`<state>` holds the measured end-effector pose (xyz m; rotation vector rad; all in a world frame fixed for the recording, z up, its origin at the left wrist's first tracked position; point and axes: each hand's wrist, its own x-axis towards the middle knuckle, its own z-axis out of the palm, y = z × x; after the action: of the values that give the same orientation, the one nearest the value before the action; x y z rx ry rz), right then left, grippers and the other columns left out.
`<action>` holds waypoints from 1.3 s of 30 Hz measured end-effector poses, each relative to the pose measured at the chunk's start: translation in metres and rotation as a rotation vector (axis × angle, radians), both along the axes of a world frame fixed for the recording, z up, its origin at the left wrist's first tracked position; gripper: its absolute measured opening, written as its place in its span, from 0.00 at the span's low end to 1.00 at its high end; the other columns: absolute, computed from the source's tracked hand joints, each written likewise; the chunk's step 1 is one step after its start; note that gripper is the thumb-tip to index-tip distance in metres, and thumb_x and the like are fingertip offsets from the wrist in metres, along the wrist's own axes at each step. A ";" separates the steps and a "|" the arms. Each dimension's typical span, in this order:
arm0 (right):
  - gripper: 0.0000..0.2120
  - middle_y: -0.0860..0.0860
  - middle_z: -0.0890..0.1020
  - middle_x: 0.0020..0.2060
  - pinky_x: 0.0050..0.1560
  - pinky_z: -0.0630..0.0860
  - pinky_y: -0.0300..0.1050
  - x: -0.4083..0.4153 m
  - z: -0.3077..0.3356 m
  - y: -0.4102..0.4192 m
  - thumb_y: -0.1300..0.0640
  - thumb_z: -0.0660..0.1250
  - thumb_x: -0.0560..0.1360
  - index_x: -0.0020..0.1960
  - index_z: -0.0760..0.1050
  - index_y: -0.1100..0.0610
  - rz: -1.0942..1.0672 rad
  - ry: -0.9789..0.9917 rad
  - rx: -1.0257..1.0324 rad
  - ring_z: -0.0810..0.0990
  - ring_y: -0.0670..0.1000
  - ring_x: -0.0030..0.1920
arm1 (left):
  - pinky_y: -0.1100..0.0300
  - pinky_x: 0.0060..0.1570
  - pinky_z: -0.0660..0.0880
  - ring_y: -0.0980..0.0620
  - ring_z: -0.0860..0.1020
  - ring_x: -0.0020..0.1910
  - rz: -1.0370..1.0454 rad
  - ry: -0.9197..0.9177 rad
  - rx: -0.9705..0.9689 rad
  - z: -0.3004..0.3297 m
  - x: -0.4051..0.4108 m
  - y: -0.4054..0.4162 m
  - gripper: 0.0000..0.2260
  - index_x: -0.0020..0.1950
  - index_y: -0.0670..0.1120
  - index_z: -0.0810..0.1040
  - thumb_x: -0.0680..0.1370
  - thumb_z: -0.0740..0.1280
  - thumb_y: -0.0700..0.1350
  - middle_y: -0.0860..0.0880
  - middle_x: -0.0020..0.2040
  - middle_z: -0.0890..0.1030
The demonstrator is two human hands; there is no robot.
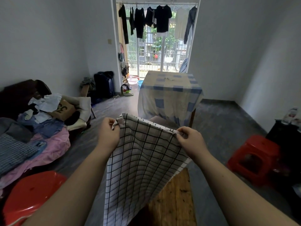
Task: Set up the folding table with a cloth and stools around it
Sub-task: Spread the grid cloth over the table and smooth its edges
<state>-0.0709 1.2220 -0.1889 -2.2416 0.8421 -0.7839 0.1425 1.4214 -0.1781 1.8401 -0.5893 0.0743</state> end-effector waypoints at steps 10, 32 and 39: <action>0.05 0.48 0.84 0.38 0.43 0.77 0.44 0.005 0.012 0.010 0.53 0.72 0.76 0.45 0.83 0.55 0.041 -0.182 0.309 0.80 0.43 0.39 | 0.52 0.73 0.61 0.46 0.61 0.76 -0.224 0.013 0.222 -0.009 -0.014 -0.016 0.36 0.79 0.52 0.59 0.75 0.72 0.40 0.46 0.78 0.62; 0.06 0.52 0.84 0.42 0.47 0.77 0.50 -0.002 0.020 -0.009 0.53 0.69 0.78 0.47 0.79 0.55 -0.079 -0.154 0.318 0.82 0.53 0.46 | 0.47 0.45 0.78 0.39 0.81 0.47 -0.276 0.114 0.186 -0.043 -0.027 -0.020 0.01 0.45 0.42 0.81 0.75 0.71 0.39 0.42 0.42 0.84; 0.38 0.52 0.55 0.77 0.76 0.58 0.59 0.015 0.035 0.027 0.58 0.68 0.73 0.77 0.54 0.47 -0.009 0.161 -0.219 0.56 0.57 0.76 | 0.64 0.38 0.71 0.53 0.79 0.45 -0.288 -0.038 0.131 -0.012 -0.037 -0.043 0.04 0.52 0.49 0.80 0.78 0.68 0.46 0.53 0.45 0.83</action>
<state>-0.0563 1.2491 -0.1538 -2.5237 0.8778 -0.7383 0.1055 1.3784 -0.1901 1.8639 -0.8984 -0.1246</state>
